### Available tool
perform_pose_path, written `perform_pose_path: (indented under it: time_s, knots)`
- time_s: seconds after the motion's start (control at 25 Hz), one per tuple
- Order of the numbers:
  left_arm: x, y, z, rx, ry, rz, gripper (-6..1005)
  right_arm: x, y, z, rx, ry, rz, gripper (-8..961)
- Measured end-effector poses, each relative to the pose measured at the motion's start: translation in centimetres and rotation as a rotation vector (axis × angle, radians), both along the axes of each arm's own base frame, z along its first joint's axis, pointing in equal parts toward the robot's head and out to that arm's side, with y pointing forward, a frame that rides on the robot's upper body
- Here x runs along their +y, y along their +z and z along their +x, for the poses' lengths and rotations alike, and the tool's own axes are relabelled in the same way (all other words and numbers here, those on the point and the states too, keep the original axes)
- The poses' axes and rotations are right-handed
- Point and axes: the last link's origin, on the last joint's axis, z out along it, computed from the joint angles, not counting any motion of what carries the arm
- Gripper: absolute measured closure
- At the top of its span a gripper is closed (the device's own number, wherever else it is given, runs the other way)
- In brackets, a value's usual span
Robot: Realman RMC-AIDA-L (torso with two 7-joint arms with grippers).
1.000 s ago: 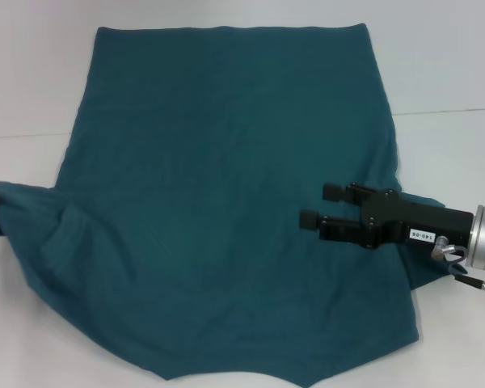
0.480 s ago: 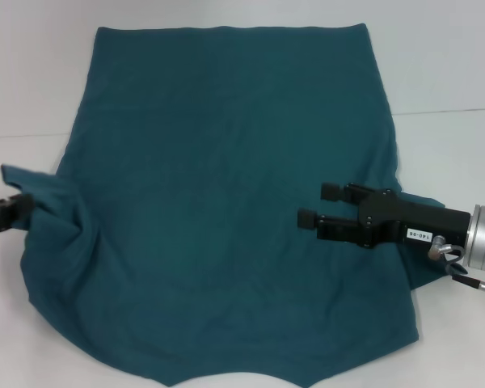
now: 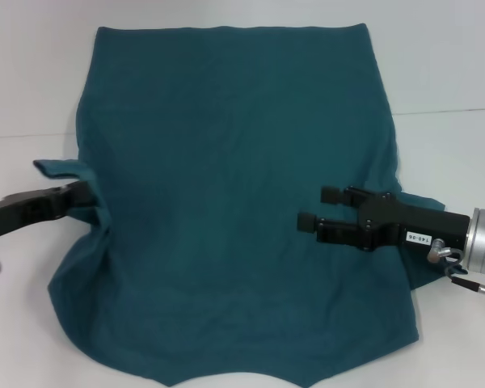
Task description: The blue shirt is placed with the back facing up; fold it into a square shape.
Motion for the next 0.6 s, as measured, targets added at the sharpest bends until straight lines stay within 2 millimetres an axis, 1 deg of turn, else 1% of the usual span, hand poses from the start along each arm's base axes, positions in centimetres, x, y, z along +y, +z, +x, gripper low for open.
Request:
perform_pose_path:
  time_s: [0.16, 0.32, 0.44, 0.6]
  knots:
    - [0.6, -1.8, 1.2, -0.064, -0.012, -0.021, 945, -0.1, -0.1, 0.1, -0.004, -0.001, -0.005, 12]
    - [0.5, -3.5, 2.5, -0.139, -0.046, -0.038, 943, -0.2, -0.1, 0.2, -0.004, -0.002, -0.007, 12]
    - [0.5, -3.8, 2.7, -0.159, -0.05, -0.042, 836, -0.2, -0.2, 0.2, -0.005, -0.002, -0.009, 12]
    - [0.0, -2.8, 1.6, -0.182, -0.02, 0.004, 684, -0.2, -0.1, 0.2, -0.005, -0.004, -0.007, 12]
